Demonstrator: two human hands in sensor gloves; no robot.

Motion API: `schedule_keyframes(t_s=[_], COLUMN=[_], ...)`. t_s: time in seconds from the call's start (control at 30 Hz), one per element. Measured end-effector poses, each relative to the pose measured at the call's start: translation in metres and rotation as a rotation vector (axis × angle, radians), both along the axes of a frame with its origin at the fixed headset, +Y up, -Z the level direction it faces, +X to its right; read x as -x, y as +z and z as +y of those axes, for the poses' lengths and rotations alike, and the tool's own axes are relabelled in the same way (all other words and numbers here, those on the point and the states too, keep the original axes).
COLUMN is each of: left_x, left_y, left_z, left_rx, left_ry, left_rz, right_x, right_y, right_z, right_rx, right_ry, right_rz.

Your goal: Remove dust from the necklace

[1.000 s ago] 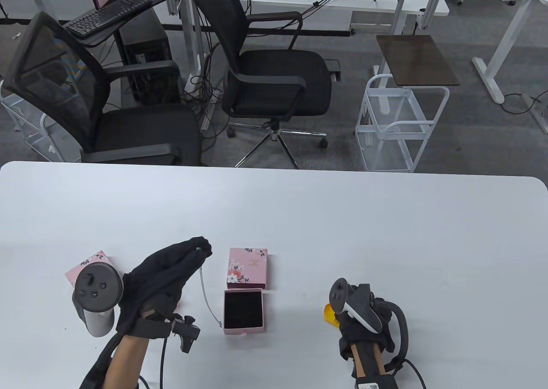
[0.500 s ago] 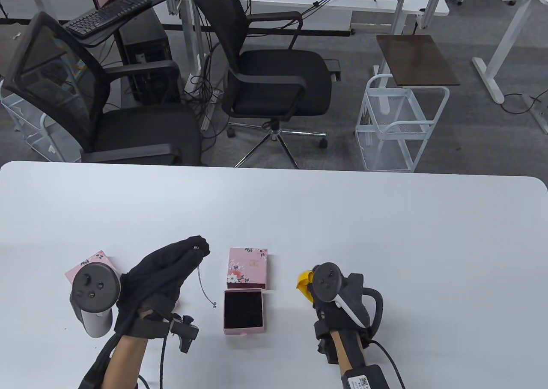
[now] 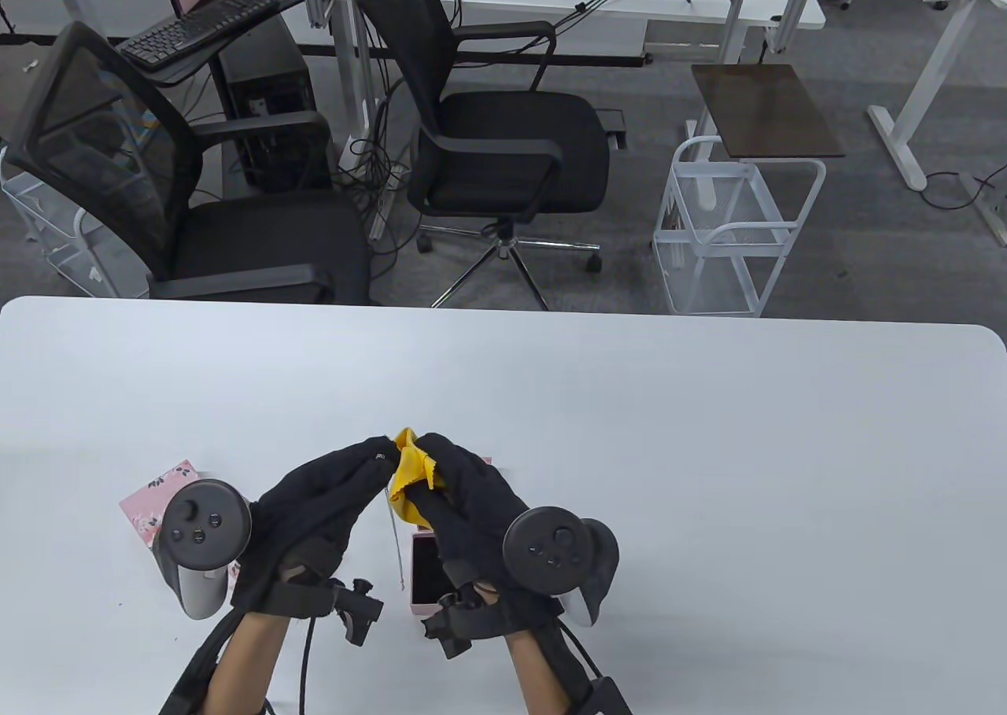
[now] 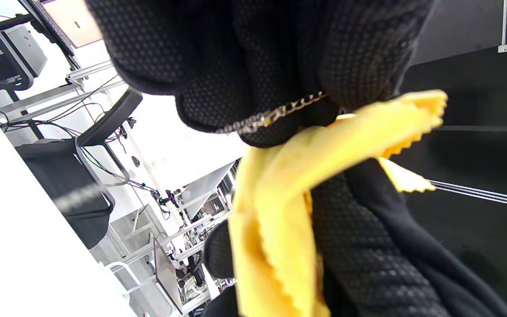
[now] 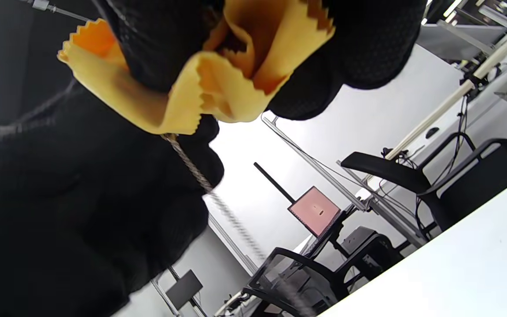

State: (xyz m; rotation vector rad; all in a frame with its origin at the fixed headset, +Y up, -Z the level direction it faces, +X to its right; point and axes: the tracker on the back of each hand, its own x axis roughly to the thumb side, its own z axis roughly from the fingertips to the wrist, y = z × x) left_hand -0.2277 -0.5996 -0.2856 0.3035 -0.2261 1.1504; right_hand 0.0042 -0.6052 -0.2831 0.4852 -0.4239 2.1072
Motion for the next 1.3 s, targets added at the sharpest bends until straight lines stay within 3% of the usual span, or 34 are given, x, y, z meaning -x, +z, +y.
schedule_keyframes(t_s=[0.37,0.7,1.0,1.3], left_x=[-0.004,-0.023,-0.029,-0.031], left_y=[0.001,0.008,0.014,0.018], left_z=[-0.002,-0.003,-0.002,0.0], left_rx=[0.001,0.005,-0.05,-0.151], left_ry=[0.03,0.077,-0.09,-0.196], left_rz=[0.016,-0.037,0.099,0.195], right_x=[0.021,0.025,0.023,0.022], right_y=[0.013,0.027,0.021,0.016], right_z=[-0.004,-0.001,-0.006,-0.003], right_rx=[-0.117,-0.348,-0.294,-0.154], right_ry=[0.089,0.22,0.2,0.228], right_rz=[-0.076,-0.336,-0.385,-0.271])
